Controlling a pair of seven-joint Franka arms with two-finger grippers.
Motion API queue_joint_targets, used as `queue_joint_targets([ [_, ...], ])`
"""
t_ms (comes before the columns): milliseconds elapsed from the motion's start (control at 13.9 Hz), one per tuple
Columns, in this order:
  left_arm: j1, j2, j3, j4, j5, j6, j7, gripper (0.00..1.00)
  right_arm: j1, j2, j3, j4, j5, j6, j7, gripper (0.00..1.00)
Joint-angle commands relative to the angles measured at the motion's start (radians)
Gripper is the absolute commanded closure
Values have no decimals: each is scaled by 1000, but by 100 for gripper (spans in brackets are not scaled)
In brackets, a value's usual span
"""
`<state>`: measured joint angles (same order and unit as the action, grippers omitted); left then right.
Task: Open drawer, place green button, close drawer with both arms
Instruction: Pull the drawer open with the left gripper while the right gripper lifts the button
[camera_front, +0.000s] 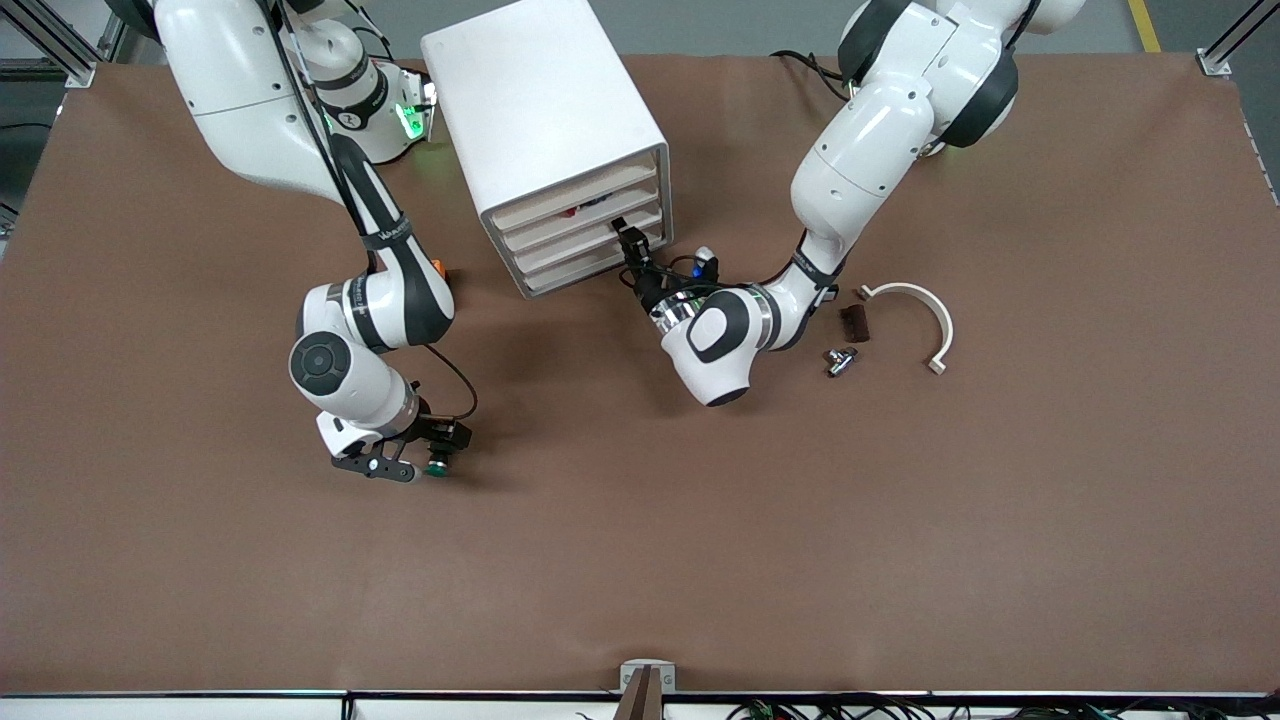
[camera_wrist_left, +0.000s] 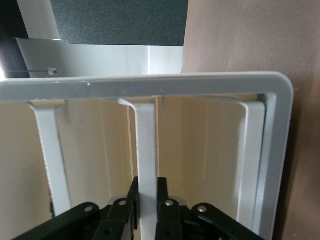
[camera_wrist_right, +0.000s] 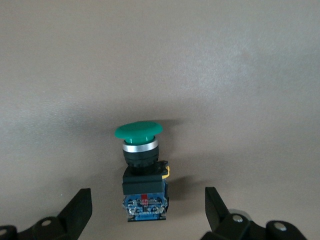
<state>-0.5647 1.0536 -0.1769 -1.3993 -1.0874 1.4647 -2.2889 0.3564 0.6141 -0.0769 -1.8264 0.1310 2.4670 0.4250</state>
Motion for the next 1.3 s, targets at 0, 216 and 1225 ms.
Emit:
queue_joint_targets([
  [0, -23, -3, 0, 3, -3, -38, -52, 92, 10, 19, -4, 18, 63, 7, 21, 0],
  [216, -30, -1, 0, 3, -2, -46, -67, 96, 21, 25, -4, 18, 76, 13, 20, 0],
  [1225, 112, -3, 48, 17, -2, -14, -60, 90, 1, -23, -9, 45, 78, -169, 26, 100],
])
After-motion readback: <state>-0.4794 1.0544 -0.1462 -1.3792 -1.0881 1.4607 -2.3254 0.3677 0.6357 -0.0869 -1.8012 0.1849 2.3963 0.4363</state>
